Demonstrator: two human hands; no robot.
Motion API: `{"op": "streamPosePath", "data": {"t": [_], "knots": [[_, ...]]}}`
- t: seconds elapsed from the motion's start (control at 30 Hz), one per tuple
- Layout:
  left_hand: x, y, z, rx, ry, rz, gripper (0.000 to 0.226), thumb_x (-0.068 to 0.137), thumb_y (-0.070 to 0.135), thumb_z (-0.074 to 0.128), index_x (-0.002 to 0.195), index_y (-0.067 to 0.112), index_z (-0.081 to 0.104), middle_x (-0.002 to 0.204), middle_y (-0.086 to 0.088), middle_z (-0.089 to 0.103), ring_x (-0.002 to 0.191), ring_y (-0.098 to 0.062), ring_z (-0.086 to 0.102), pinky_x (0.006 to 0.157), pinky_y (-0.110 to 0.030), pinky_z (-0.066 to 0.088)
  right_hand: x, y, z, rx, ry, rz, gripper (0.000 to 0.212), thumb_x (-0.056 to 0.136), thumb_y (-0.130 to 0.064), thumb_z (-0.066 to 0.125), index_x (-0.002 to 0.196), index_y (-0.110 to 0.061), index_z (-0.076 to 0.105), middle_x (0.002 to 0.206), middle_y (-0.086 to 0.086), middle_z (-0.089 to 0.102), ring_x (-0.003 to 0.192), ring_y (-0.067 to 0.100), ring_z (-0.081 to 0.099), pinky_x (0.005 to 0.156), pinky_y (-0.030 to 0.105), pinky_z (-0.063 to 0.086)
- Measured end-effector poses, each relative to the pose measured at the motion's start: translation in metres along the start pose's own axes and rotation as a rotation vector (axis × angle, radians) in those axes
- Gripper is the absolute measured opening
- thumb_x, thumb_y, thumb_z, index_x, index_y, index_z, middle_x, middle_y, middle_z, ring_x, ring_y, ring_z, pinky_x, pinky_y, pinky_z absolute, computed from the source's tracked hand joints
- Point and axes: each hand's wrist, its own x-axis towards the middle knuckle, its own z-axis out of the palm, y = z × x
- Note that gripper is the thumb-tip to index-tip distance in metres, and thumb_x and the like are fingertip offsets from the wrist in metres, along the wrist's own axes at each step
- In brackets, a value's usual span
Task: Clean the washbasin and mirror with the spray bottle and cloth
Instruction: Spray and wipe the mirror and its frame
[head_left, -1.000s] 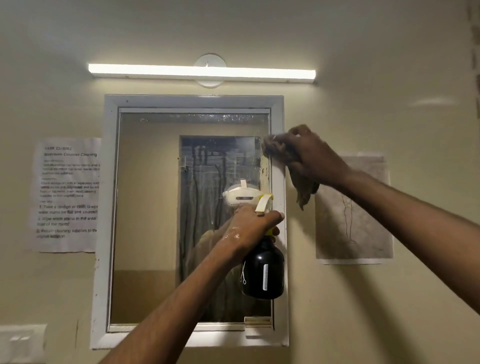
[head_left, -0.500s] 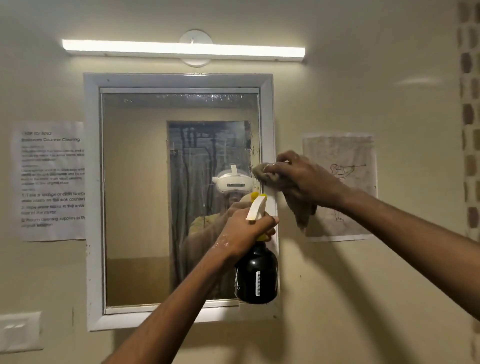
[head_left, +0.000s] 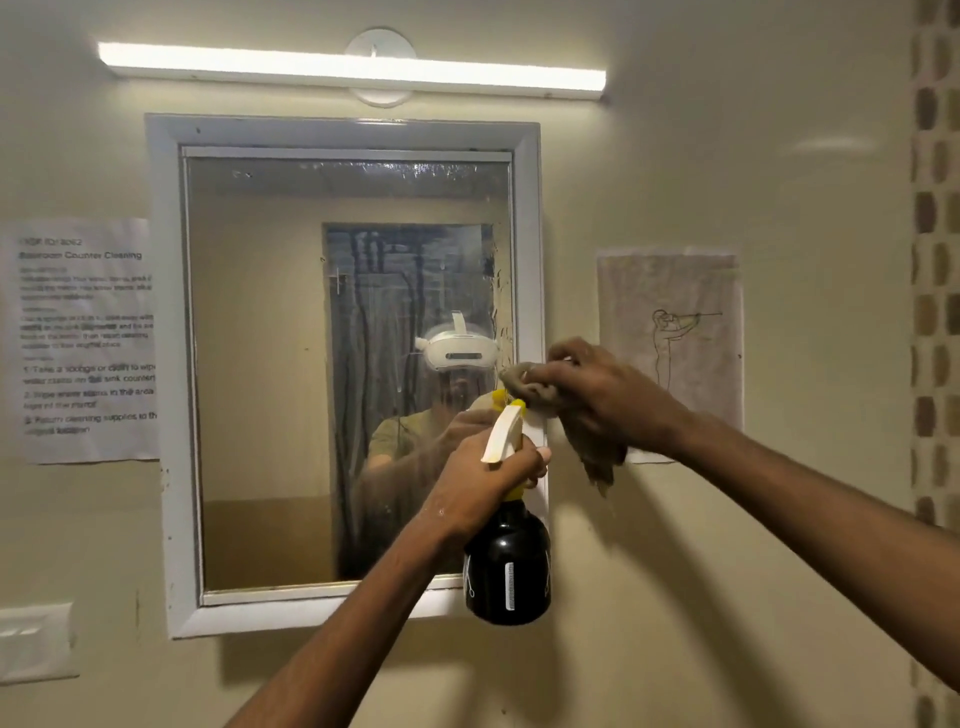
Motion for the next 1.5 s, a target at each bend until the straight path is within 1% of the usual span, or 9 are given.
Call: {"op": "streamPosePath", "data": {"t": [0.13, 0.27, 0.5, 0.67, 0.8, 0.97, 1.2, 1.37, 1.5], "knots": [[-0.001, -0.004, 0.003, 0.049, -0.020, -0.002, 0.038, 0.080, 0.039, 0.062, 0.092, 0.003, 0.063, 0.096, -0.022, 0.068, 0.095, -0.038, 0.064, 0.093, -0.053, 0.050, 0.034, 0.015, -0.021, -0.071, 0.064, 0.033, 0.044, 0.090, -0.022, 0.060, 0.133, -0.015, 0.052, 0.121, 0.020, 0.048, 0.100, 0.032, 0.051, 0.071, 0.042, 0.052], [-0.006, -0.017, 0.009, 0.023, -0.017, -0.032, 0.025, 0.084, 0.032, 0.063, 0.087, 0.008, 0.064, 0.083, -0.012, 0.068, 0.081, -0.031, 0.066, 0.085, -0.048, 0.053, 0.042, 0.019, -0.020, -0.064, 0.125, 0.120, 0.050, 0.087, -0.019, 0.065, 0.135, -0.016, 0.049, 0.124, 0.022, 0.047, 0.101, 0.036, 0.052, 0.076, 0.047, 0.054], [-0.026, -0.039, 0.012, 0.064, -0.036, -0.050, 0.023, 0.081, 0.035, 0.063, 0.081, 0.012, 0.062, 0.082, -0.013, 0.066, 0.078, -0.020, 0.061, 0.084, -0.048, 0.052, -0.032, -0.014, 0.019, 0.051, -0.056, 0.006, 0.040, 0.090, -0.041, 0.038, 0.129, -0.031, 0.042, 0.118, 0.016, 0.051, 0.097, 0.027, 0.054, 0.068, 0.030, 0.047], [-0.035, -0.049, 0.019, 0.124, -0.049, -0.046, 0.028, 0.081, 0.034, 0.064, 0.085, 0.007, 0.062, 0.085, -0.015, 0.068, 0.073, -0.017, 0.061, 0.076, -0.039, 0.052, 0.006, 0.006, 0.000, -0.029, 0.082, 0.097, 0.047, 0.088, -0.020, 0.063, 0.134, -0.017, 0.051, 0.120, 0.020, 0.049, 0.097, 0.032, 0.053, 0.069, 0.038, 0.052], [-0.044, -0.059, 0.023, 0.160, 0.027, -0.065, 0.023, 0.087, 0.028, 0.064, 0.079, 0.007, 0.062, 0.069, -0.007, 0.065, 0.060, -0.012, 0.060, 0.062, -0.024, 0.050, -0.001, 0.001, 0.013, 0.000, 0.150, 0.135, 0.048, 0.088, -0.018, 0.063, 0.134, -0.015, 0.050, 0.121, 0.020, 0.048, 0.098, 0.030, 0.052, 0.072, 0.034, 0.050], [-0.059, -0.069, 0.023, 0.067, -0.043, -0.129, 0.014, 0.079, 0.035, 0.065, 0.080, 0.022, 0.063, 0.072, 0.009, 0.066, 0.071, -0.014, 0.063, 0.076, -0.034, 0.055, -0.037, -0.015, 0.029, 0.059, -0.008, 0.066, 0.043, 0.091, -0.039, 0.046, 0.131, -0.023, 0.049, 0.119, 0.016, 0.050, 0.096, 0.025, 0.052, 0.065, 0.030, 0.049], [-0.077, -0.087, 0.035, 0.139, -0.073, -0.111, 0.033, 0.077, 0.039, 0.061, 0.075, 0.006, 0.060, 0.072, -0.012, 0.066, 0.063, -0.012, 0.055, 0.066, -0.030, 0.046, -0.060, -0.028, 0.058, 0.127, 0.081, 0.153, 0.043, 0.089, -0.027, 0.050, 0.131, -0.027, 0.044, 0.120, 0.013, 0.048, 0.097, 0.028, 0.052, 0.070, 0.035, 0.052], [-0.099, -0.103, 0.033, 0.116, -0.132, -0.139, 0.023, 0.077, 0.036, 0.066, 0.078, 0.013, 0.061, 0.063, 0.010, 0.058, 0.059, -0.005, 0.050, 0.061, -0.020, 0.040, -0.119, -0.058, 0.089, 0.137, -0.196, 0.079, 0.033, 0.091, -0.029, 0.047, 0.123, -0.034, 0.048, 0.119, 0.011, 0.052, 0.098, 0.027, 0.053, 0.070, 0.038, 0.052], [-0.109, -0.112, 0.034, 0.135, -0.154, -0.164, 0.026, 0.073, 0.040, 0.067, 0.080, 0.016, 0.062, 0.067, 0.006, 0.060, 0.059, -0.007, 0.053, 0.060, -0.023, 0.043, -0.093, -0.046, 0.074, 0.101, -0.102, 0.110, 0.041, 0.090, -0.023, 0.055, 0.128, -0.032, 0.045, 0.119, 0.013, 0.050, 0.099, 0.026, 0.051, 0.069, 0.036, 0.052]]}}
